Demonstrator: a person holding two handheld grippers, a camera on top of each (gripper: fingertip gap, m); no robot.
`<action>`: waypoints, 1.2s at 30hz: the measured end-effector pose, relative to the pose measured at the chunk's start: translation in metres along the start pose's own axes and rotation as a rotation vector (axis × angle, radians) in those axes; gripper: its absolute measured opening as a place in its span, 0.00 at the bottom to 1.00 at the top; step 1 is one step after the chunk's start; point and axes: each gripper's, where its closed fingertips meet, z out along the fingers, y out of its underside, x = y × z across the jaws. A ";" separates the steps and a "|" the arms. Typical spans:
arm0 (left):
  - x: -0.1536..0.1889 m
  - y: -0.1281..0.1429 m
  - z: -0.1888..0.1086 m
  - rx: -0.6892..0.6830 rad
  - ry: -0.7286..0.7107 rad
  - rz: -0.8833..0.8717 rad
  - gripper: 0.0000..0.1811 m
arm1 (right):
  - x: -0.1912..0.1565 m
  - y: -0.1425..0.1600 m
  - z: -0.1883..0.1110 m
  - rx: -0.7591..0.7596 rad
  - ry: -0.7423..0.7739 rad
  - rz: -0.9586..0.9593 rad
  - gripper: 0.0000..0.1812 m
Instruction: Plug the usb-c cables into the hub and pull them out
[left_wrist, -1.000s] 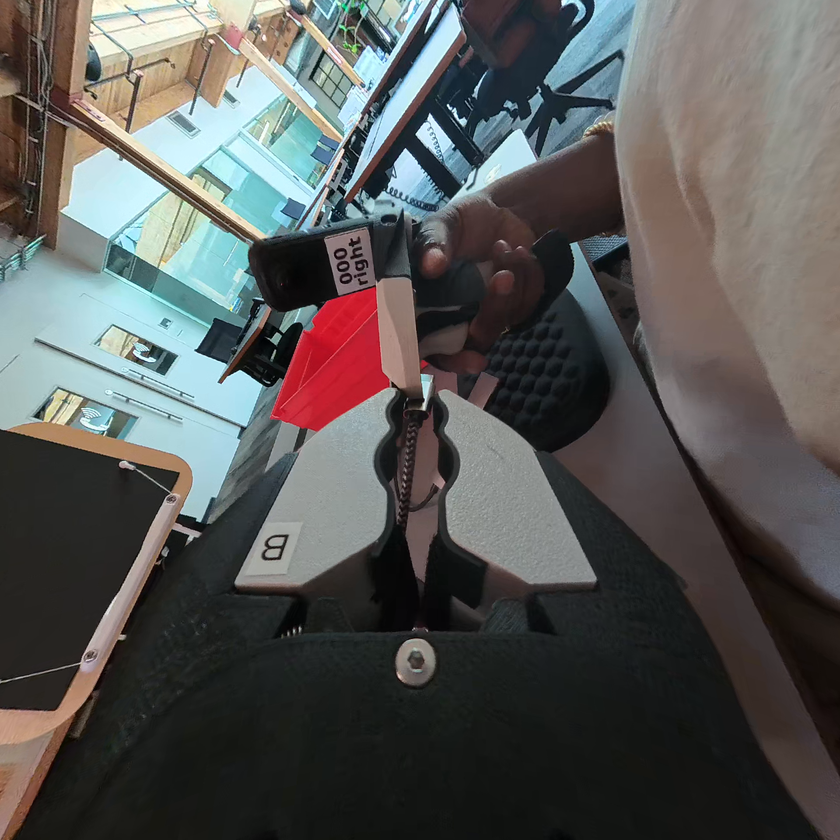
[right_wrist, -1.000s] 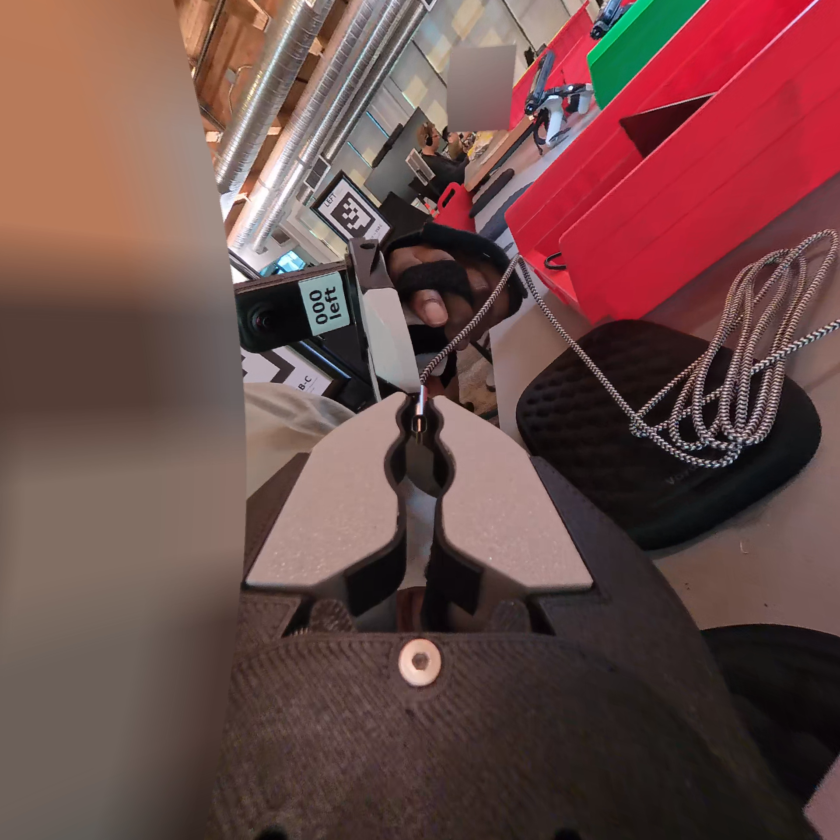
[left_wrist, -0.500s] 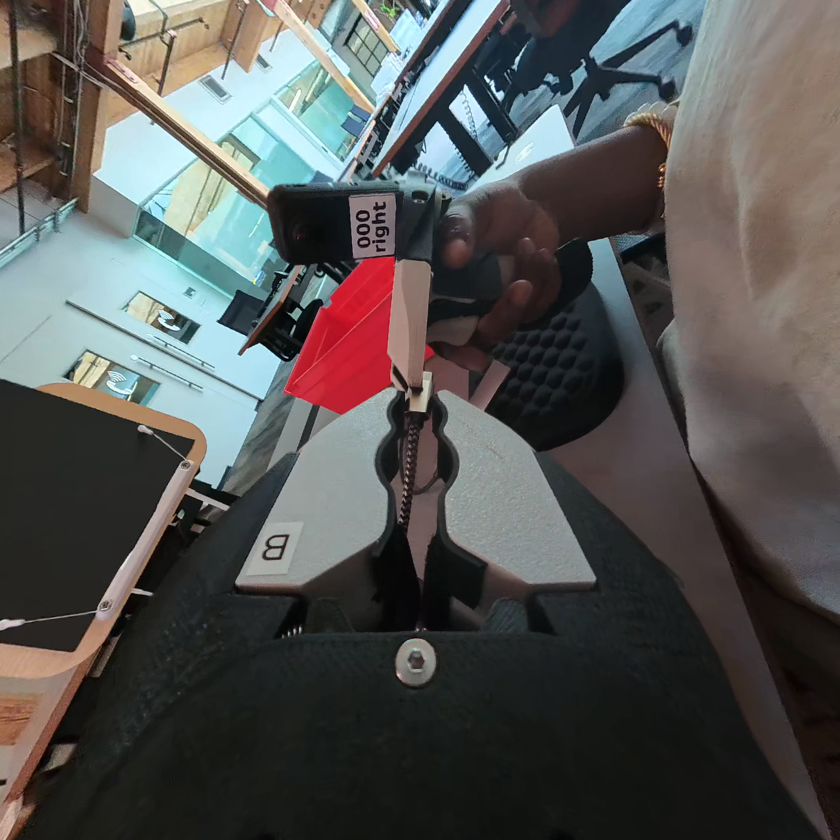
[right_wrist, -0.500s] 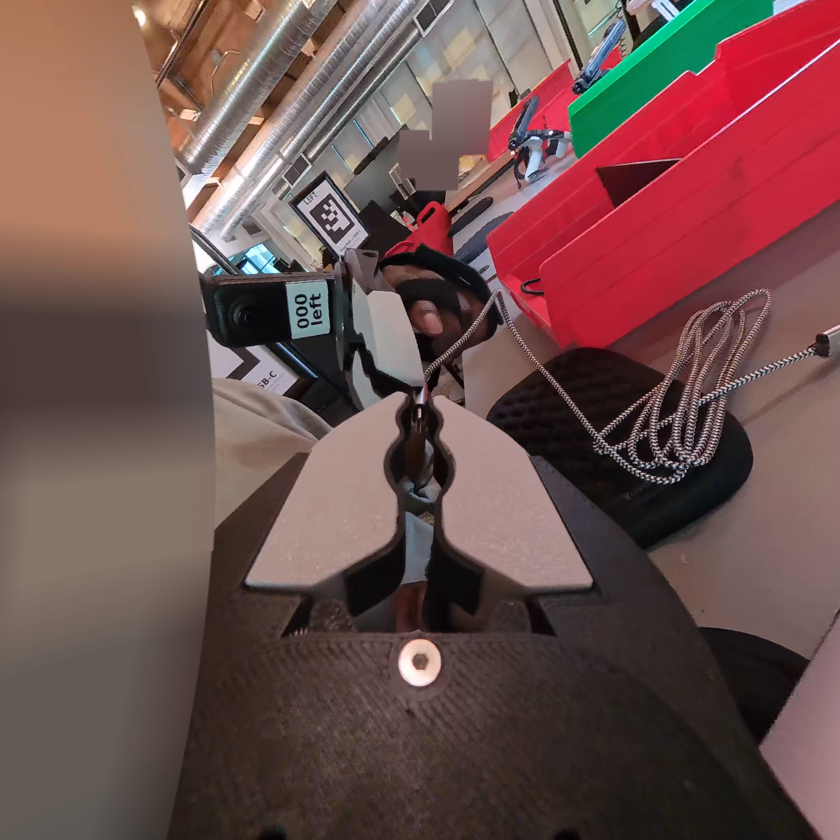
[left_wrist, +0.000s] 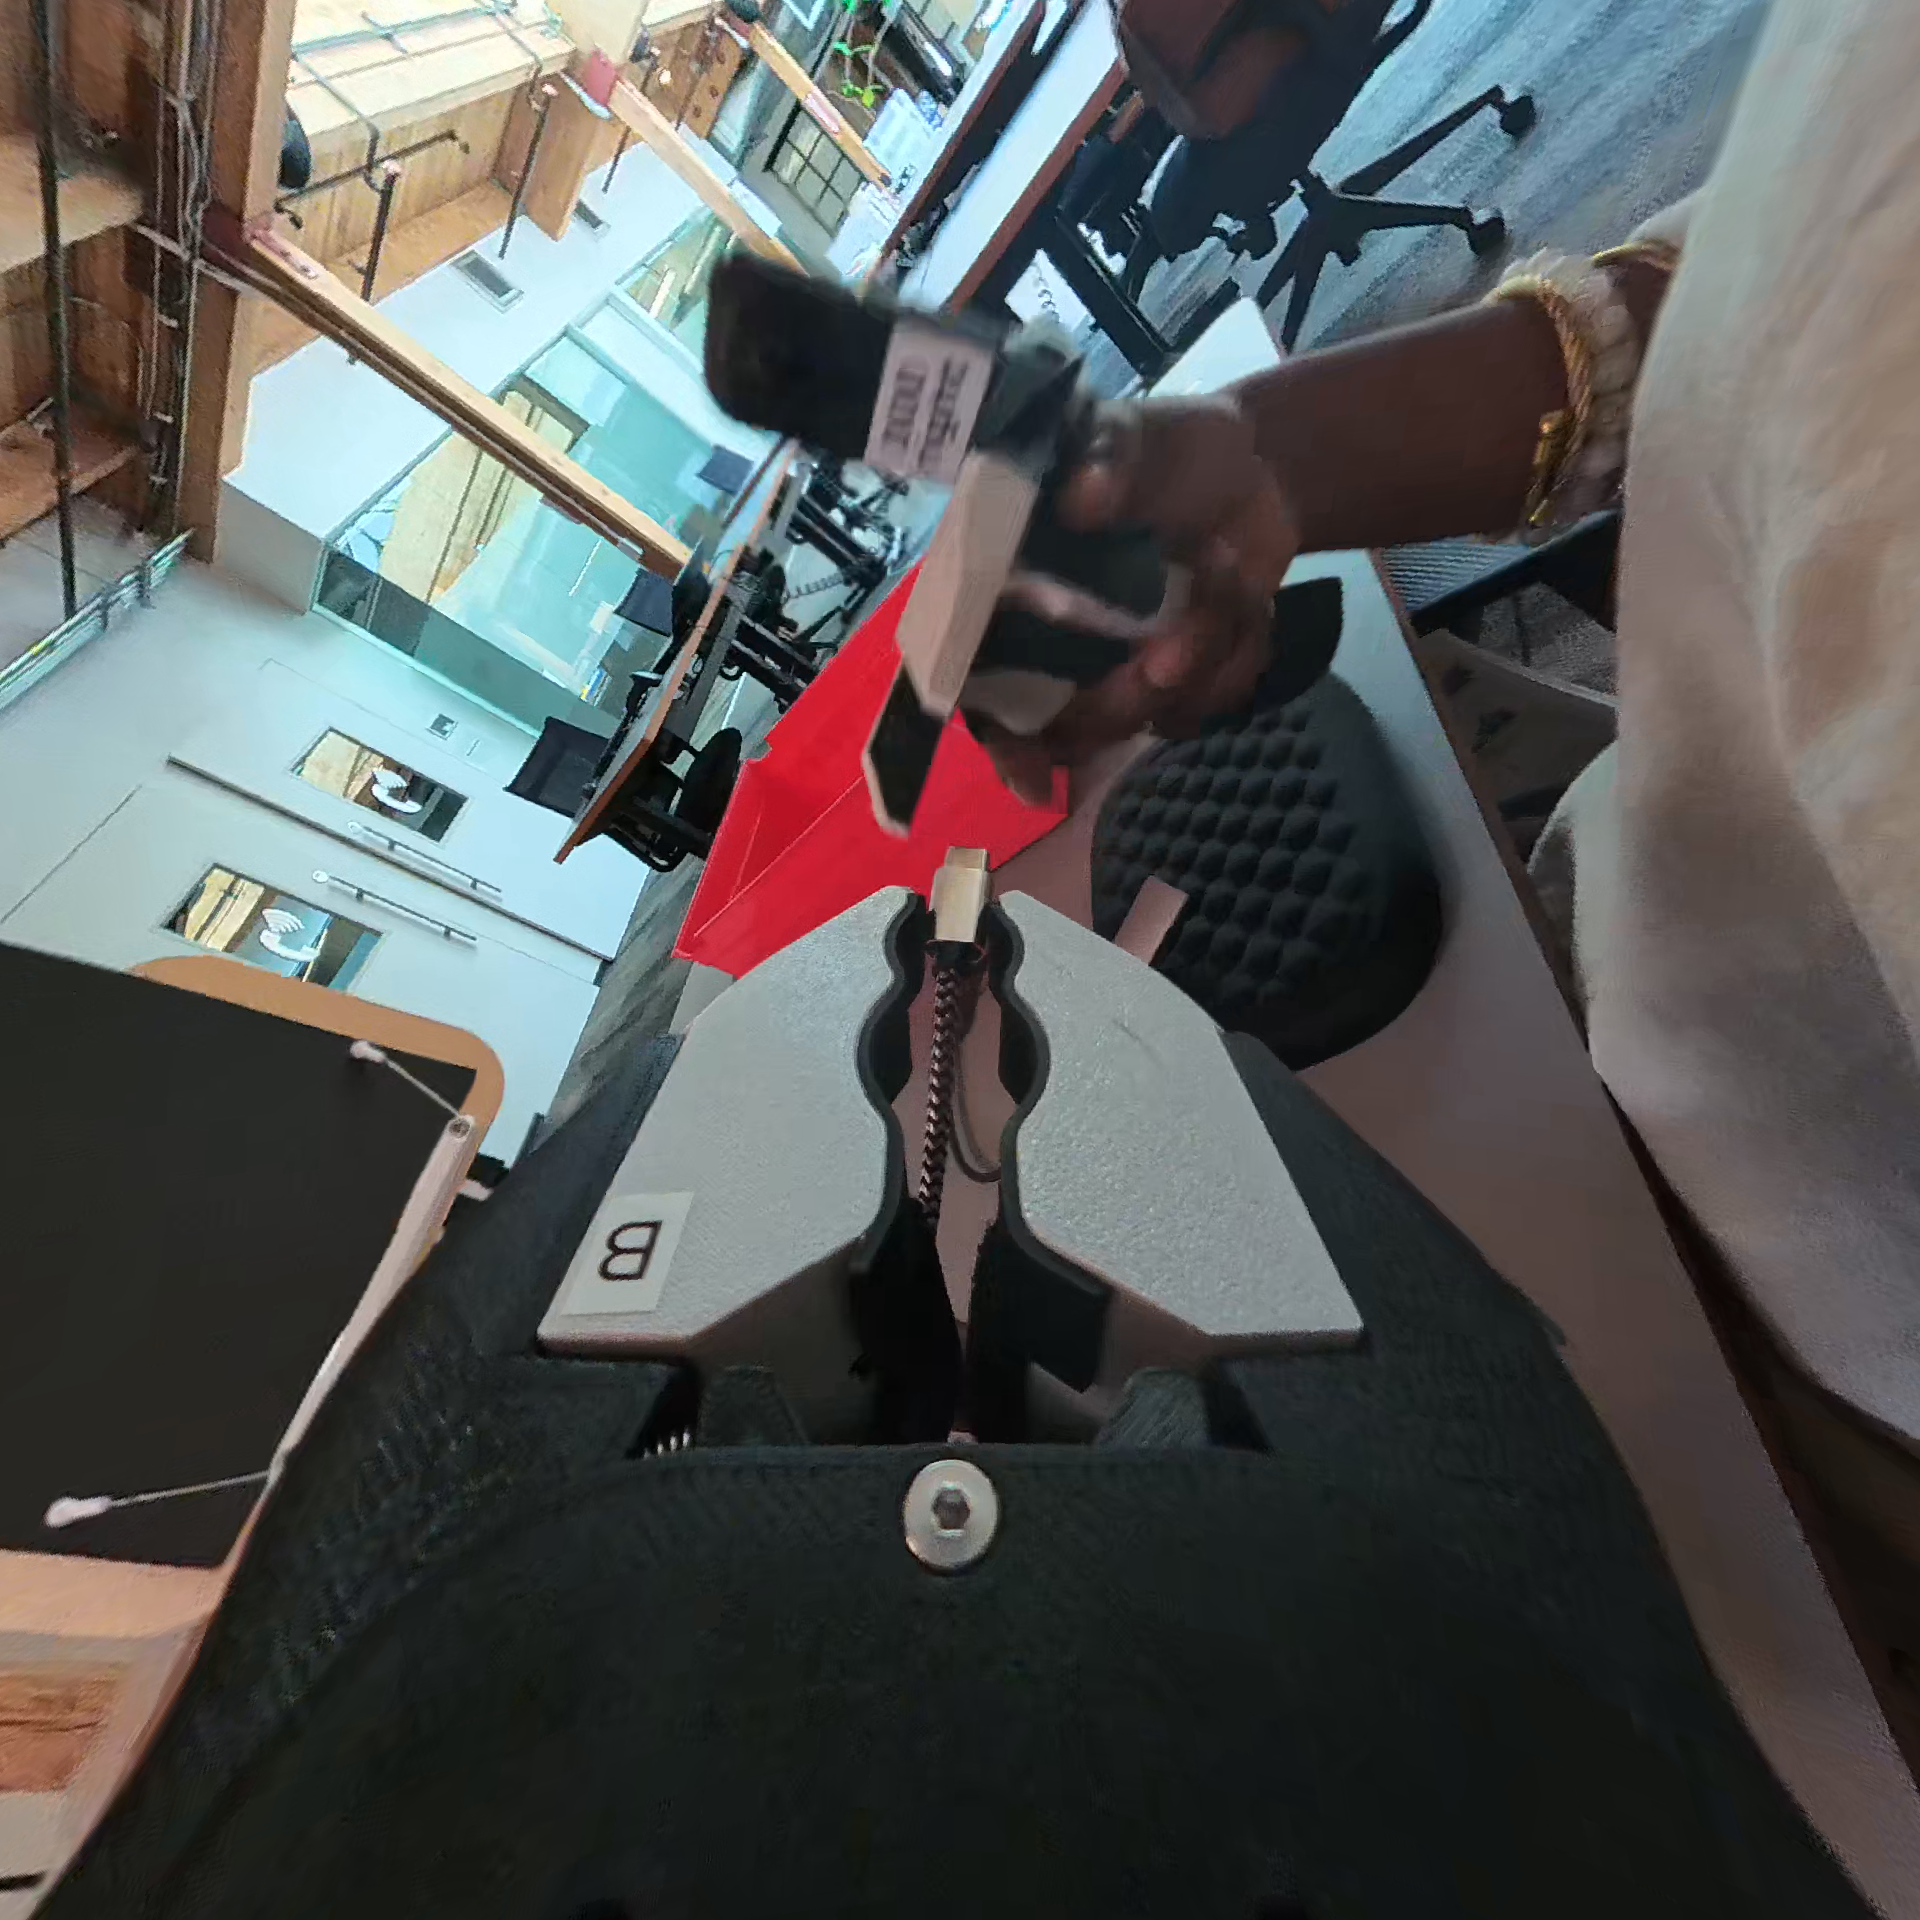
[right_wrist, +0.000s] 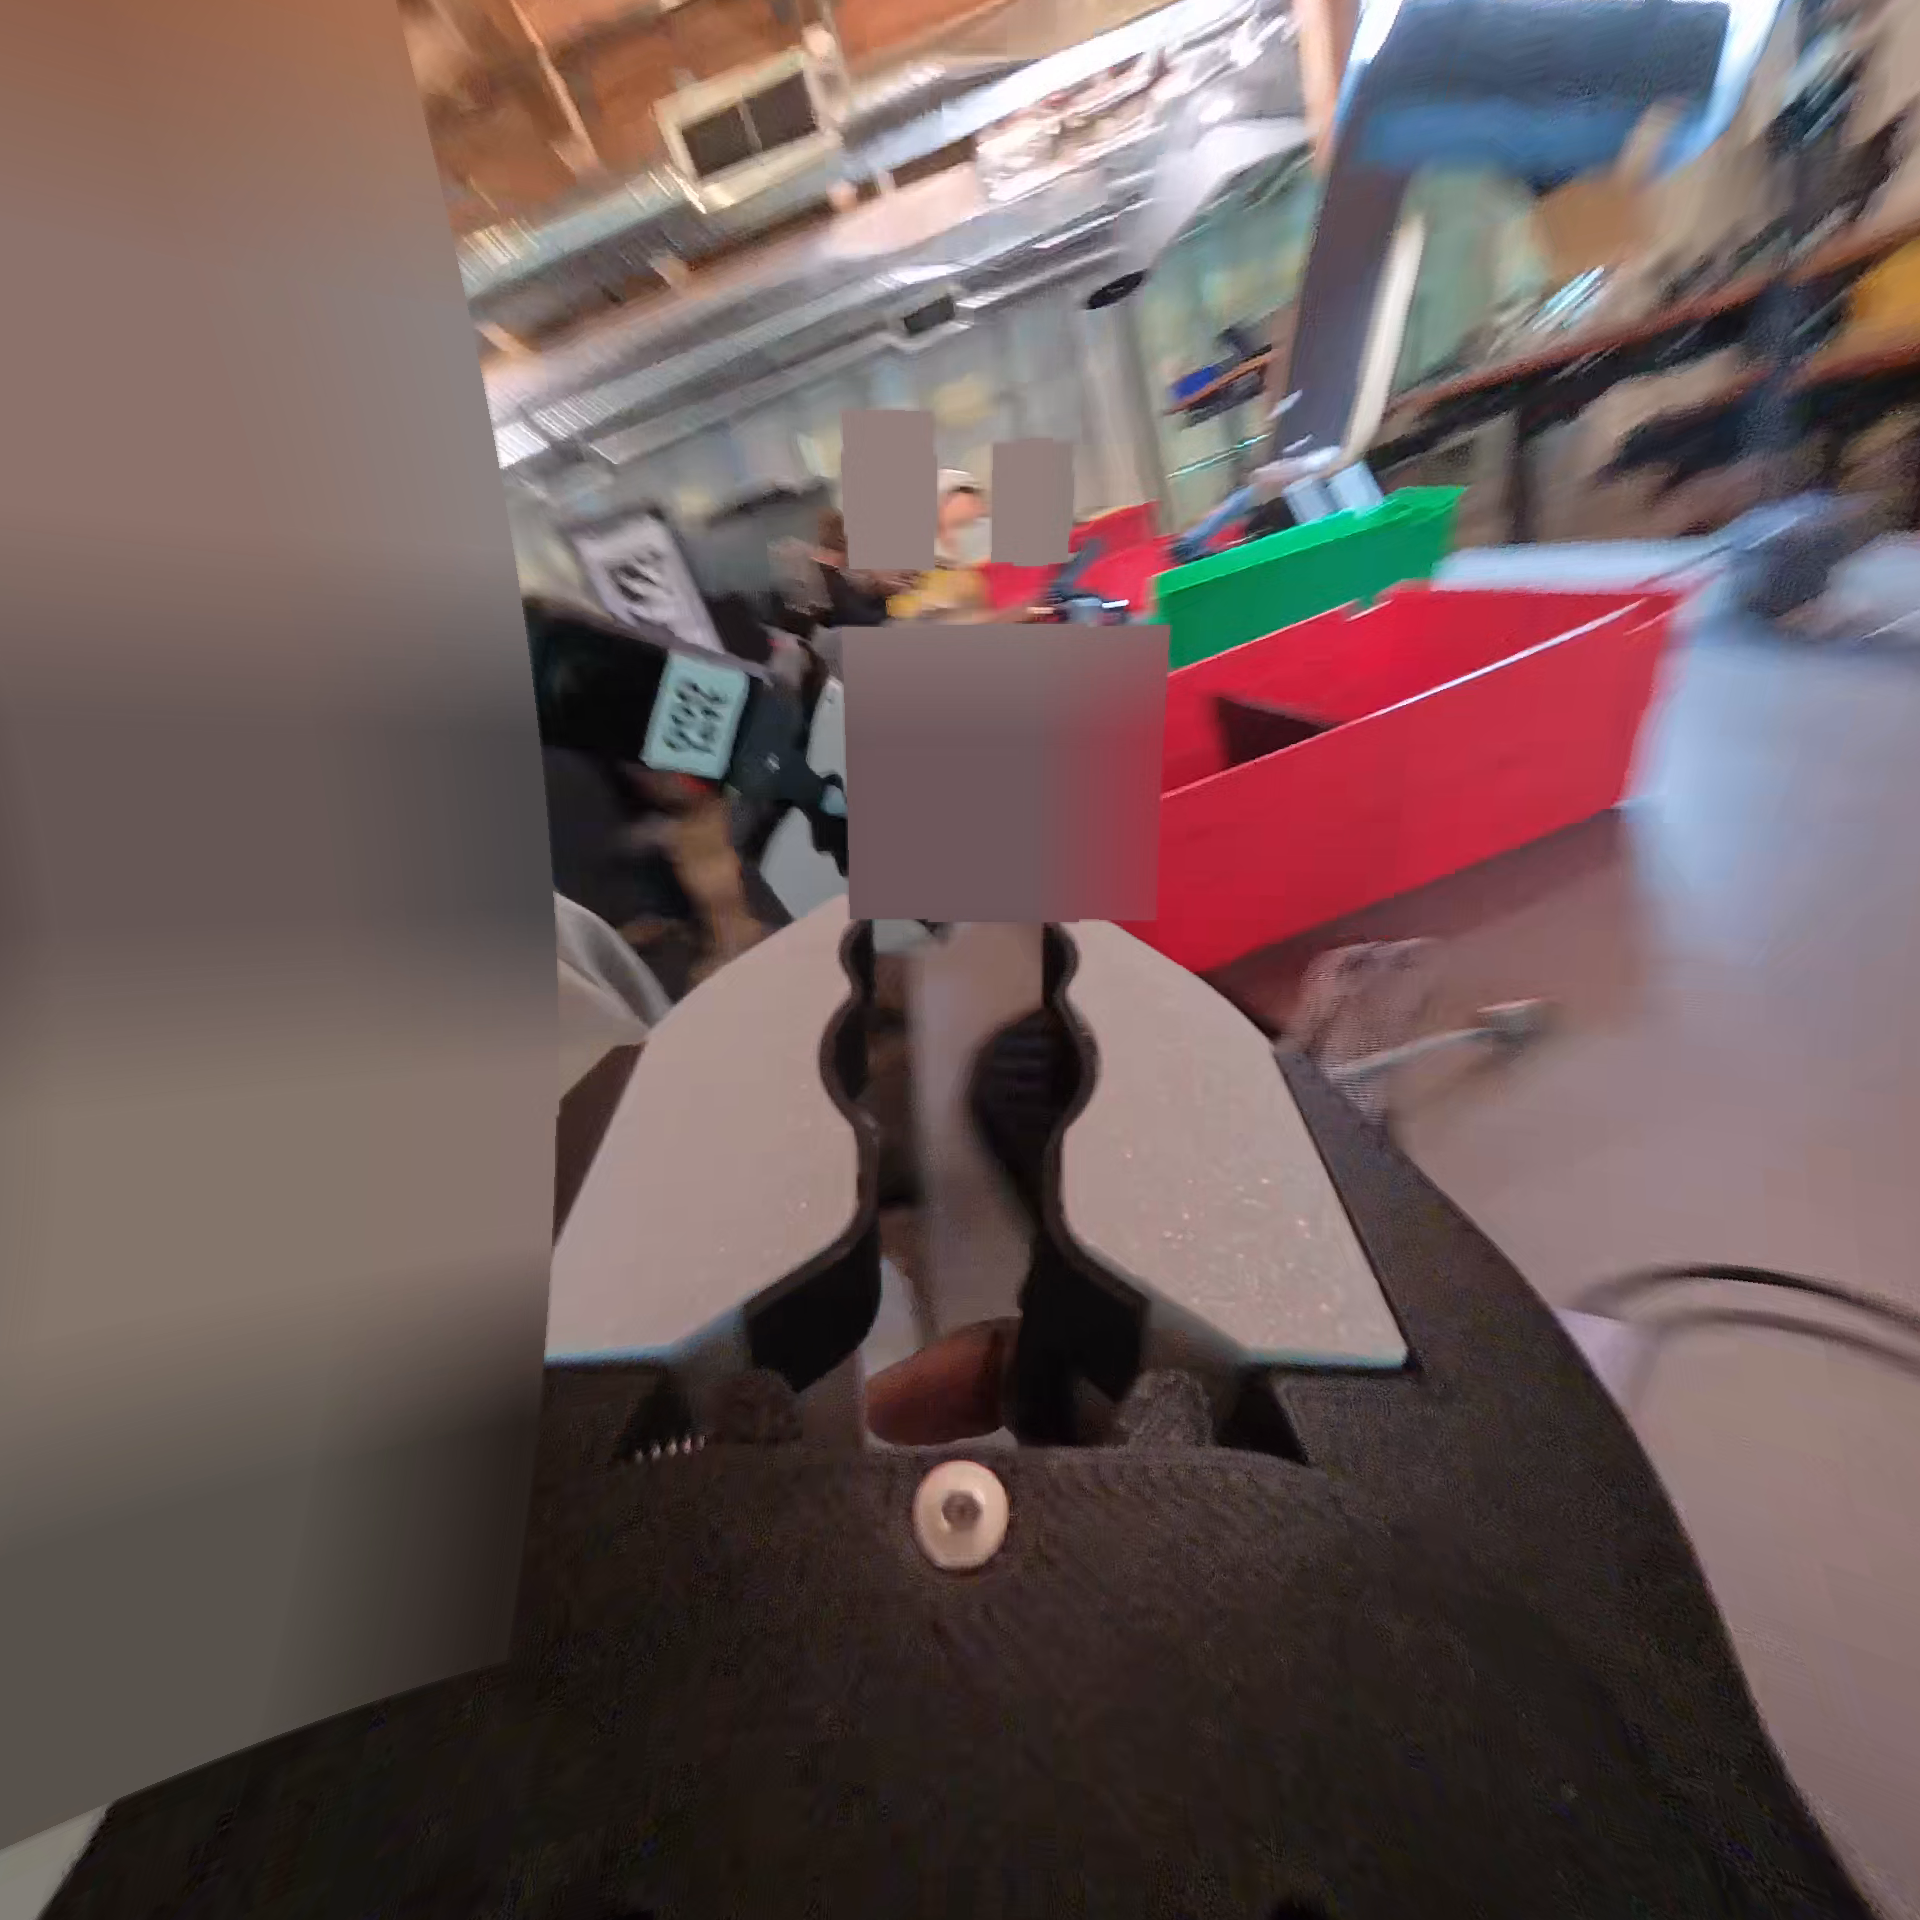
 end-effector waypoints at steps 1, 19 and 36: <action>-0.003 0.002 -0.001 0.008 -0.007 -0.020 0.05 | 0.003 -0.004 -0.013 -0.022 0.073 -0.129 0.19; 0.009 0.039 0.011 0.003 0.118 -0.190 0.05 | 0.100 0.102 -0.092 -0.847 0.262 -1.146 0.17; 0.019 0.058 0.007 -0.014 0.076 -0.291 0.05 | 0.107 0.057 -0.068 -1.168 -0.106 -1.455 0.23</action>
